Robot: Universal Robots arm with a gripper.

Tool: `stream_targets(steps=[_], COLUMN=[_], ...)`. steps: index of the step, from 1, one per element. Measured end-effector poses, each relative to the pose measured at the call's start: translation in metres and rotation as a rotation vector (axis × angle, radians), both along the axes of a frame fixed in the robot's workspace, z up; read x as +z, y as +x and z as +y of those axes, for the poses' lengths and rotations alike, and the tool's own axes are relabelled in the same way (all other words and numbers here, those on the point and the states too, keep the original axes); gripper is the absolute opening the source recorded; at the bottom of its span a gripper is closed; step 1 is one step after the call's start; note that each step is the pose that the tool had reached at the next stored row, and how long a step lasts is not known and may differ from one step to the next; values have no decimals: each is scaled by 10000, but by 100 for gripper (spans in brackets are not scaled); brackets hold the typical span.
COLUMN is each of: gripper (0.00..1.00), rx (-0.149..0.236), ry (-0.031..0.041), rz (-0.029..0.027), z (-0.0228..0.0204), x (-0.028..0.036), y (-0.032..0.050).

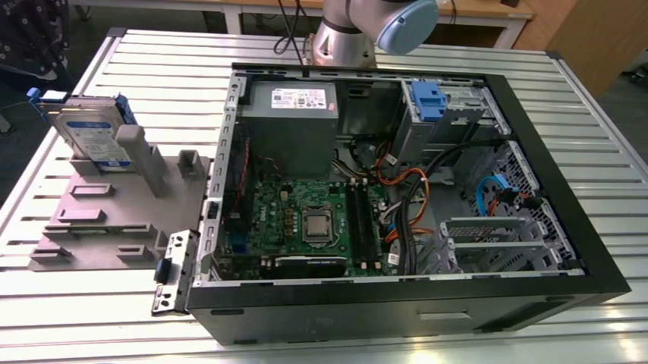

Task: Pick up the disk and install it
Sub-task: 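Pick up the disk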

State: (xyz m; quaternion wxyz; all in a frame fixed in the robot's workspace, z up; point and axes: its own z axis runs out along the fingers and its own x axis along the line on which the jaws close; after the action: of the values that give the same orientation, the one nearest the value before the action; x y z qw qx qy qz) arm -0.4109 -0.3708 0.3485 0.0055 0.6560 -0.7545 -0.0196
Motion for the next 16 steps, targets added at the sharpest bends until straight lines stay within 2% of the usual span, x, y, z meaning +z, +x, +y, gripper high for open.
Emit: stream_targets(steps=[16], gripper=[11], rx=[-1], ry=[-1], rz=[1], z=[-5], x=[-36], y=[0])
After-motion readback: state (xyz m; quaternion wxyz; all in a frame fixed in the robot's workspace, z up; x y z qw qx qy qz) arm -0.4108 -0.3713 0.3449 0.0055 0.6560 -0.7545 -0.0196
